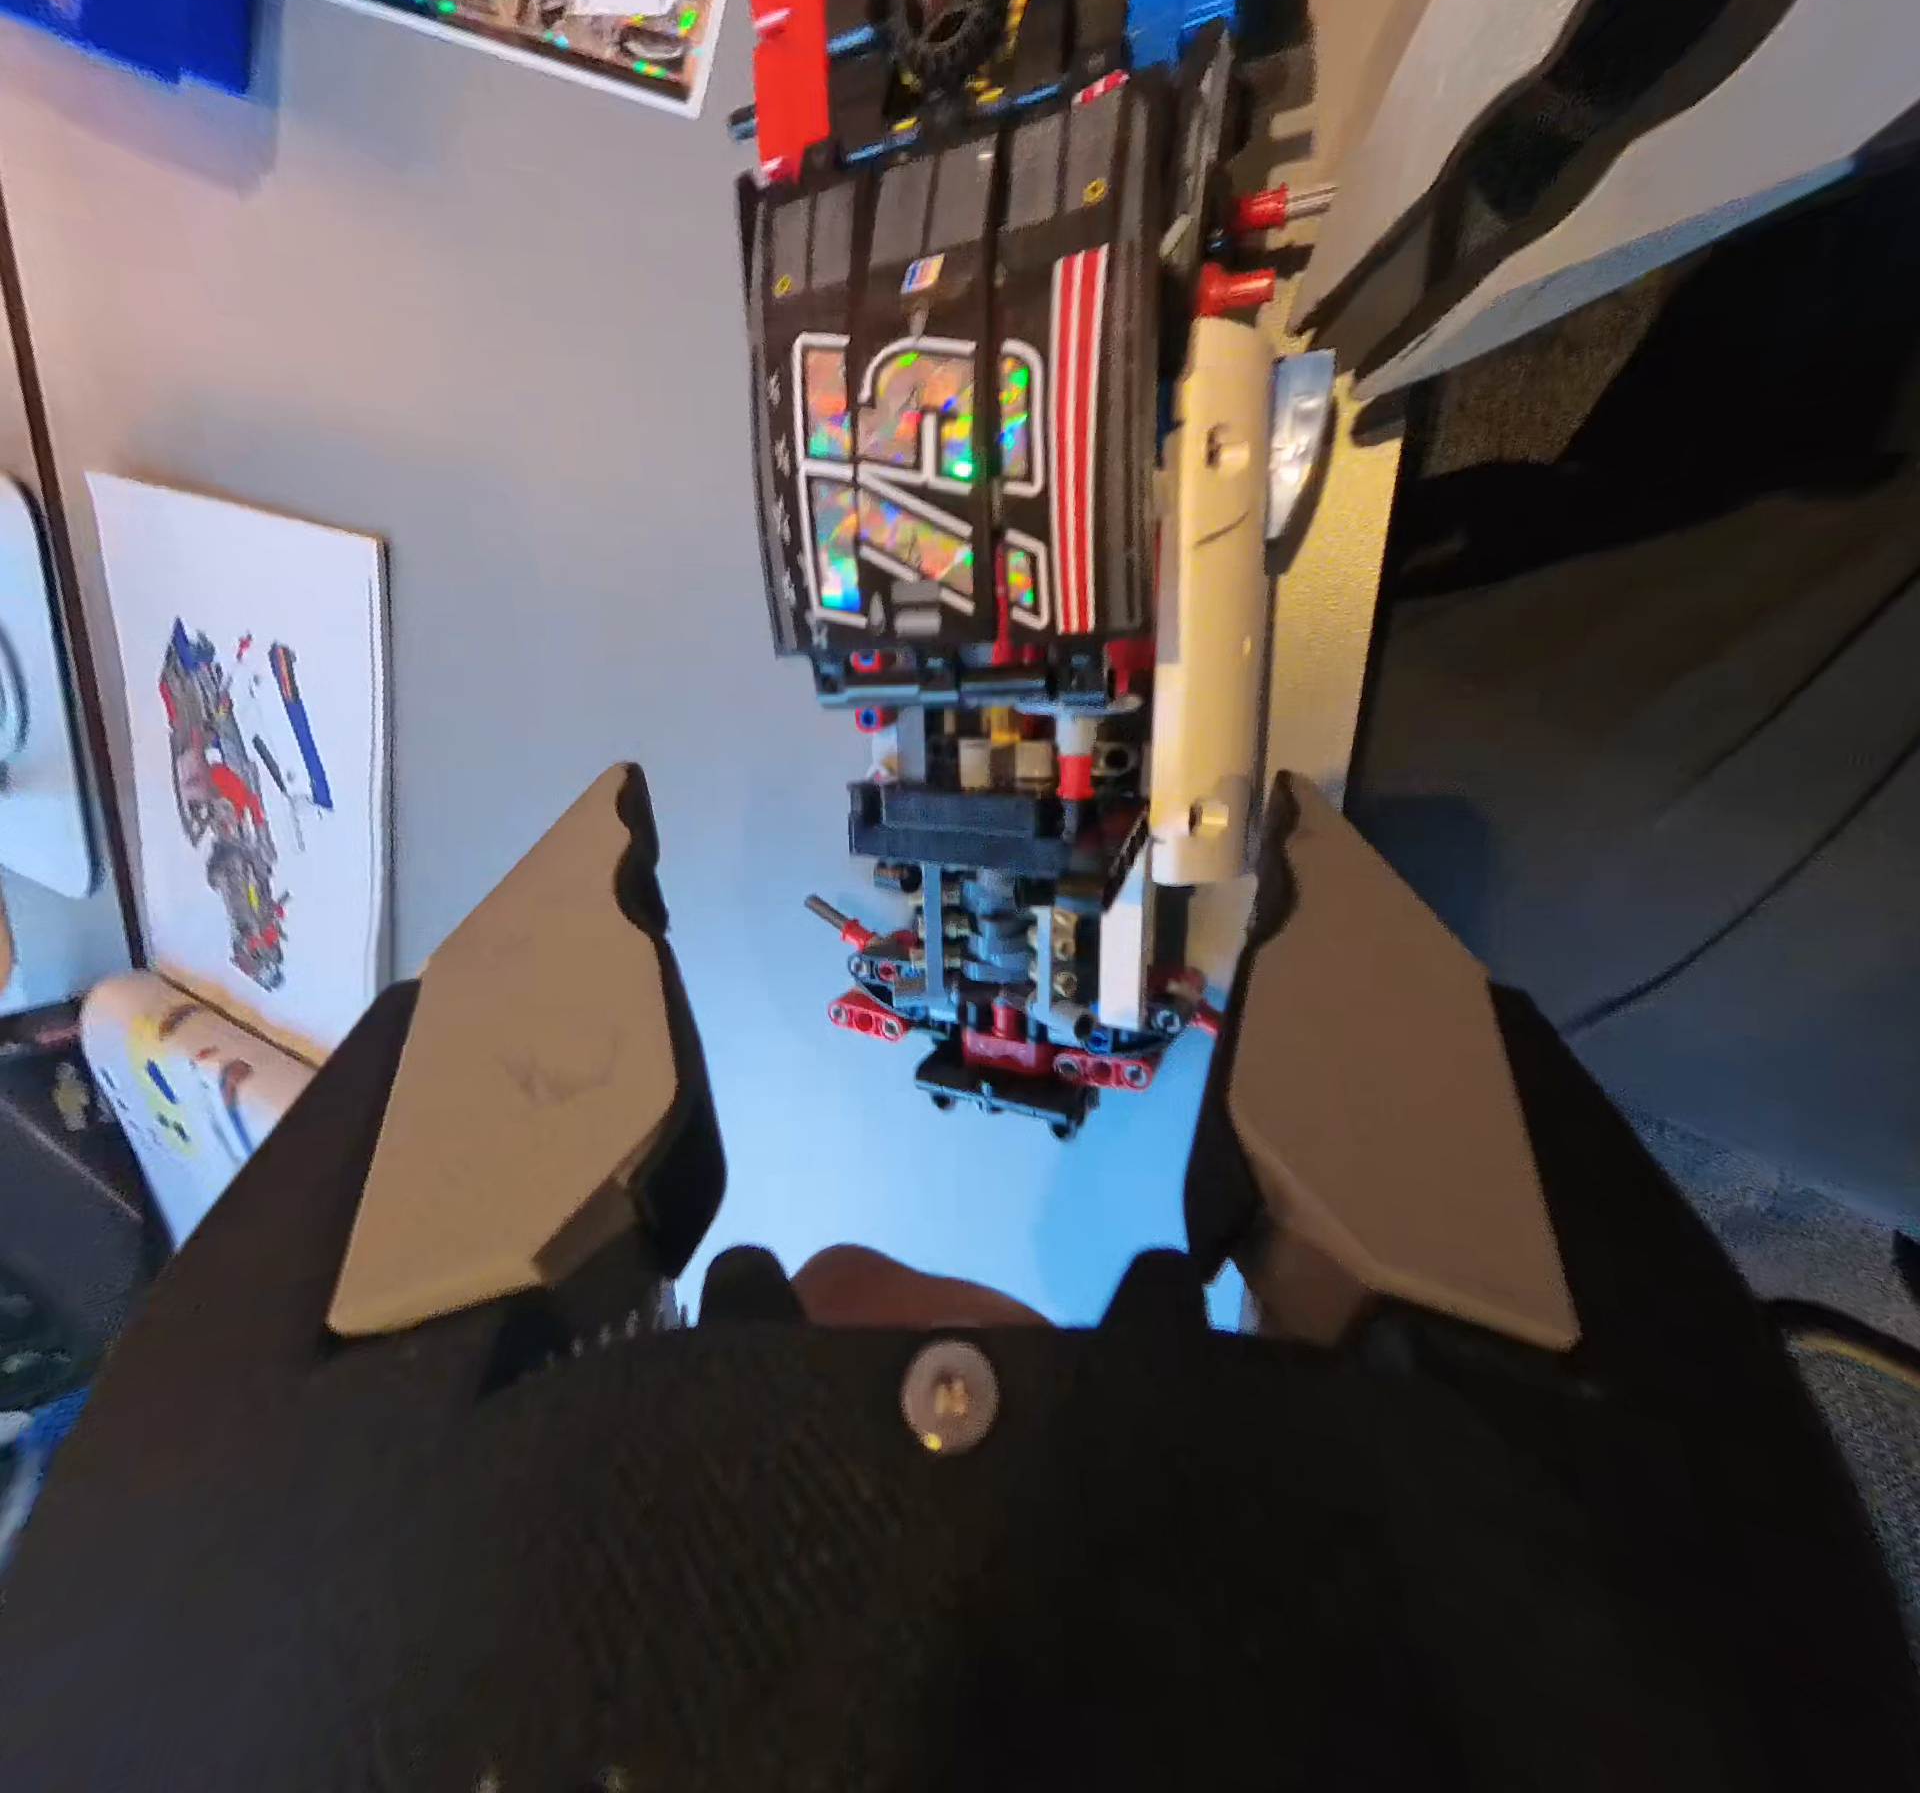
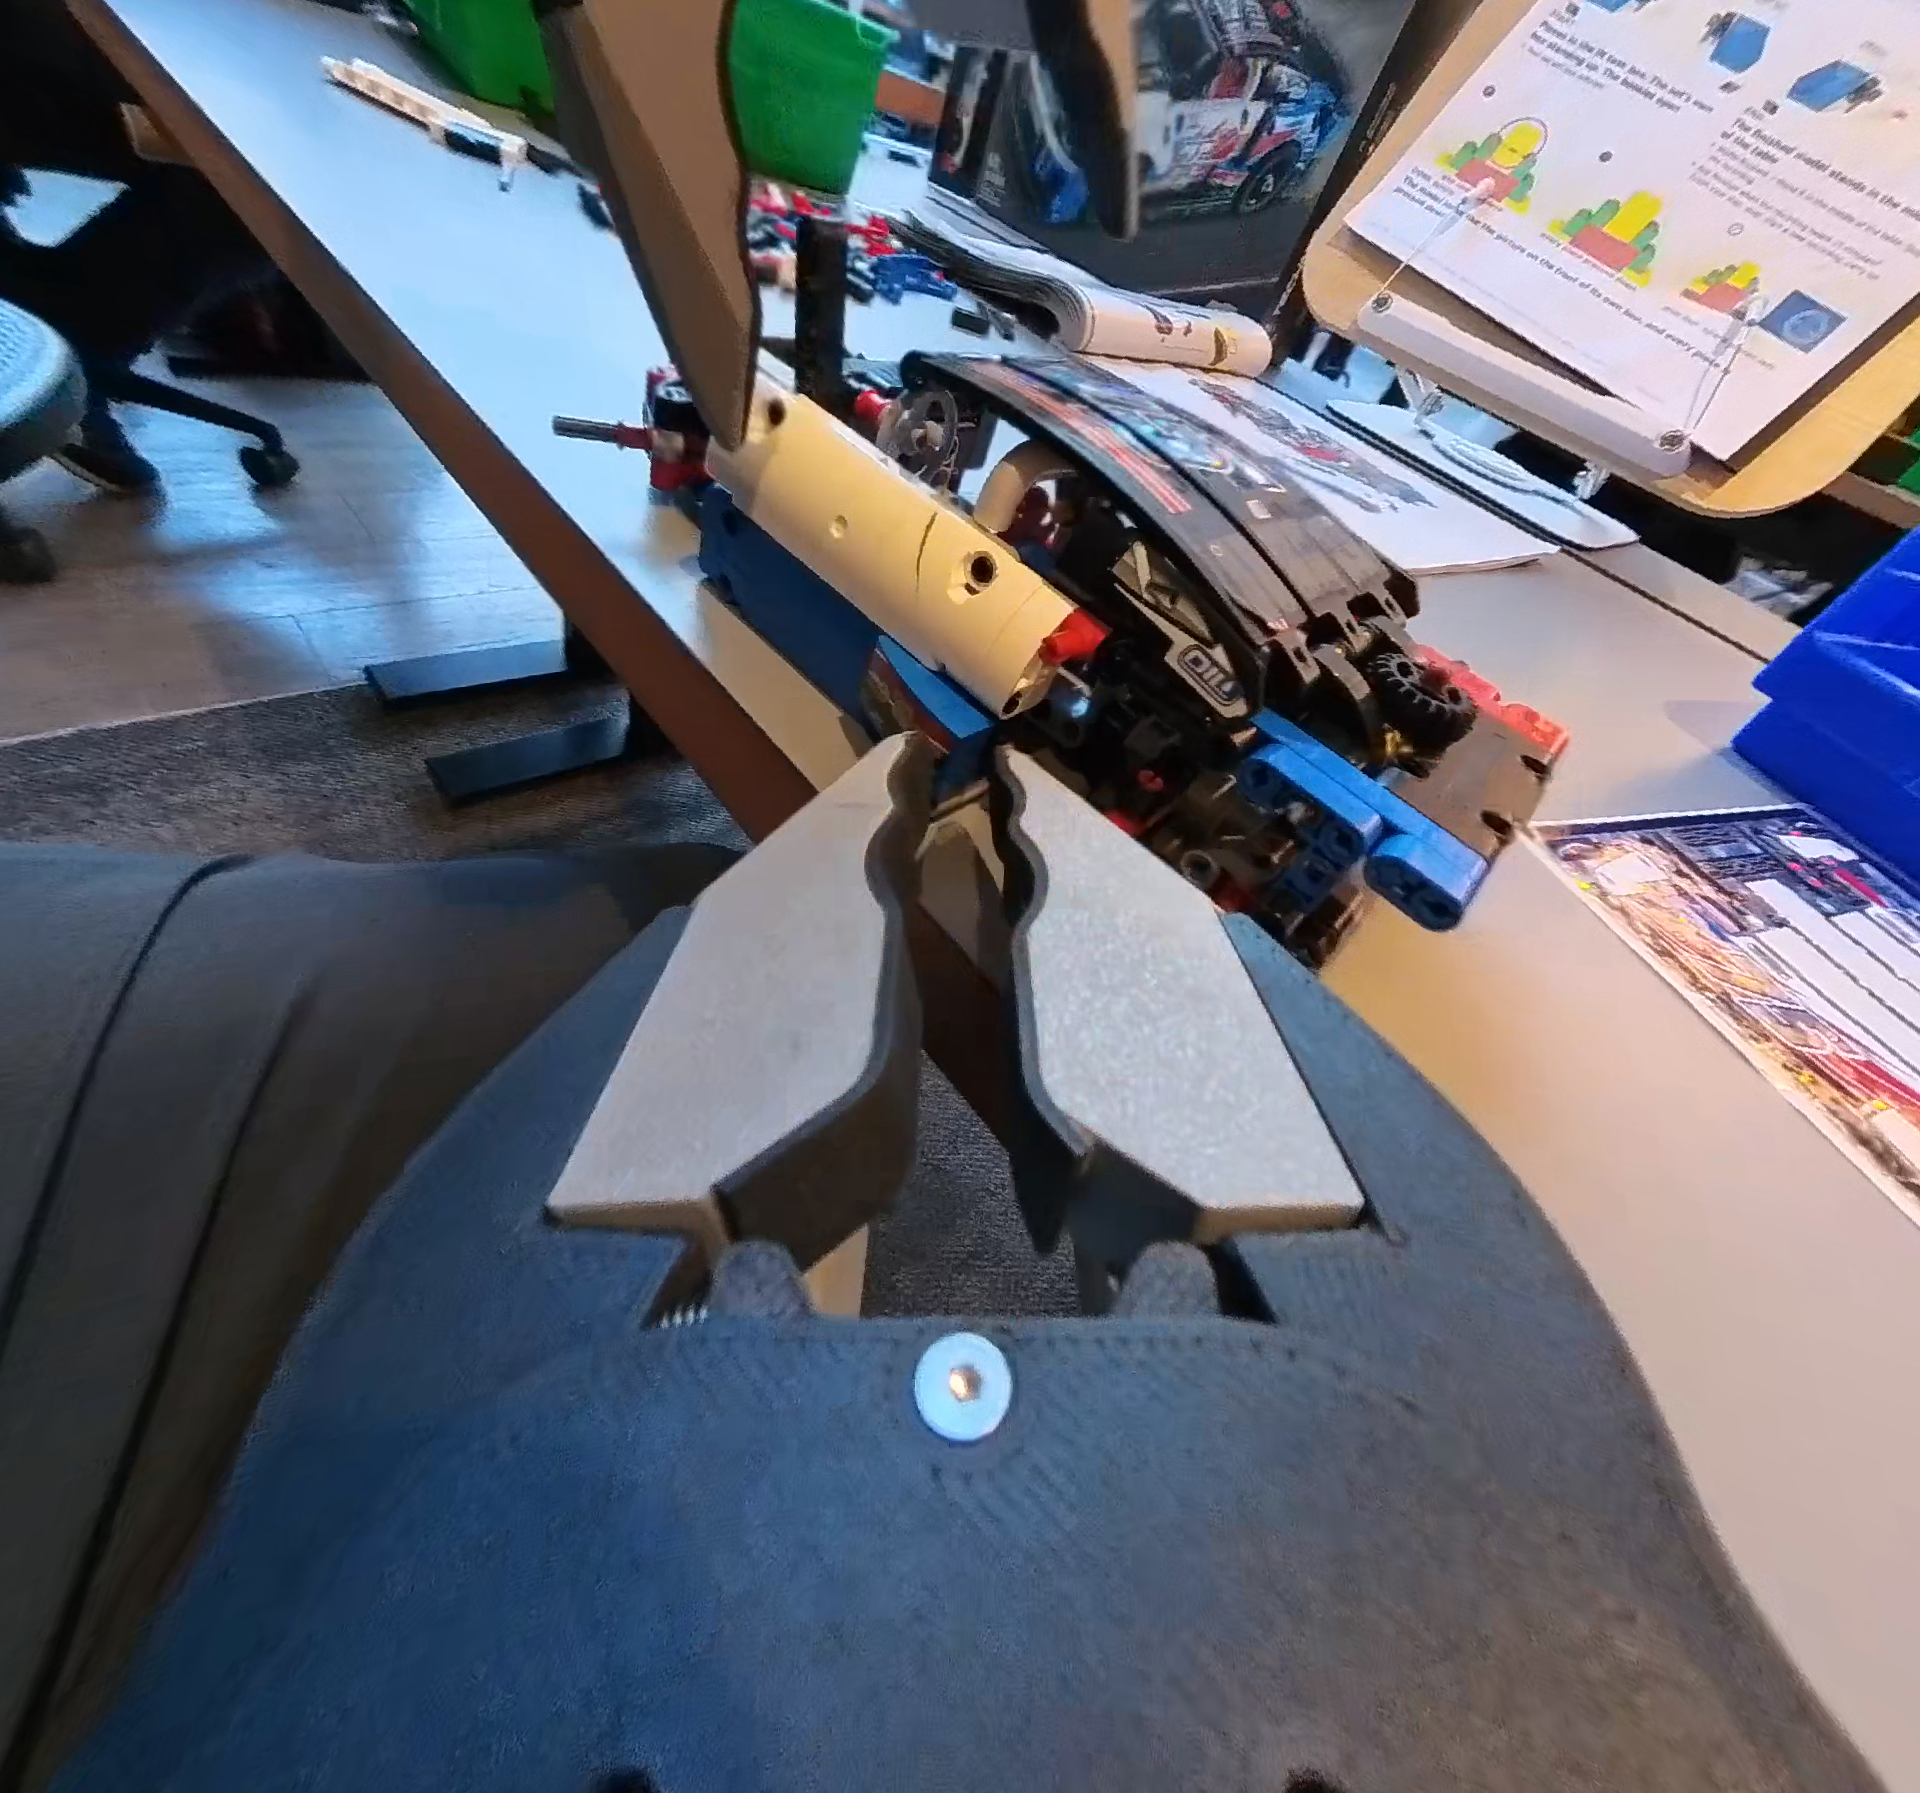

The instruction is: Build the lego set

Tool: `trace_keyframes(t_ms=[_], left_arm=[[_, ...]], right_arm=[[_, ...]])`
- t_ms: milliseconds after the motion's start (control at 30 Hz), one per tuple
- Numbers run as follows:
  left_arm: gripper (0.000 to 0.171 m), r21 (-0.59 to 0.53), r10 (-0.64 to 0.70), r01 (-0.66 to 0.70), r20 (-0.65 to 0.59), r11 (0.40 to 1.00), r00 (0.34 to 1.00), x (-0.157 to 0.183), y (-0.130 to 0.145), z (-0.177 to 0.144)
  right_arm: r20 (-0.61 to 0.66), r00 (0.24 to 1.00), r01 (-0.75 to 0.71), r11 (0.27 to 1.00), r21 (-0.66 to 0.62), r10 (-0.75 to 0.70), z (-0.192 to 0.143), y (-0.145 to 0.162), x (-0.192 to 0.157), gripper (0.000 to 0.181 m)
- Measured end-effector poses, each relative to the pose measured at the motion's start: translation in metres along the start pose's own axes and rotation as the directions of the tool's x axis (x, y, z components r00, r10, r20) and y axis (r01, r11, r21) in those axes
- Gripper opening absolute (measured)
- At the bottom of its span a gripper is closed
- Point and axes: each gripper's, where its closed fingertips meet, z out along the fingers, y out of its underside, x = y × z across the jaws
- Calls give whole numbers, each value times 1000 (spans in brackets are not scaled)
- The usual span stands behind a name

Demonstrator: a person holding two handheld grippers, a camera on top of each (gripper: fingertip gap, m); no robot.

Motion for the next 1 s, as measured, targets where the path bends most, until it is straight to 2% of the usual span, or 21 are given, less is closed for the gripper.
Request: trace_keyframes(t_ms=[100,300,500,633,700,800,900,1000], left_arm=[[111,61,-103,103,0,993,995,1,11,-7],[109,134,-263,258,22,957,965,1,43,4],[101,206,-347,331,46,921,937,3,54,8],[103,262,-402,370,82,891,912,5,65,-13],[105,298,-448,408,78,863,891,9,75,-26],[107,338,-536,488,62,805,842,17,93,-36],[106,375,-641,580,48,723,766,25,111,-37],[106,414,-685,623,3,664,728,40,117,-39]], right_arm=[[29,999,-21,1000,16,20,-5,-3,1,10],[2,1000,27,995,-99,-27,0,6,5,7],[46,997,67,983,-171,-60,7,4,1,7],[64,990,140,951,-277,-127,6,9,0,10],[109,984,164,947,-276,-139,-4,4,-5,18],[224,973,104,965,-240,-49,-28,-16,-12,24],[212,977,30,961,-275,30,-54,-24,12,29],[186,980,-4,944,-329,69,-81,-13,41,35]])
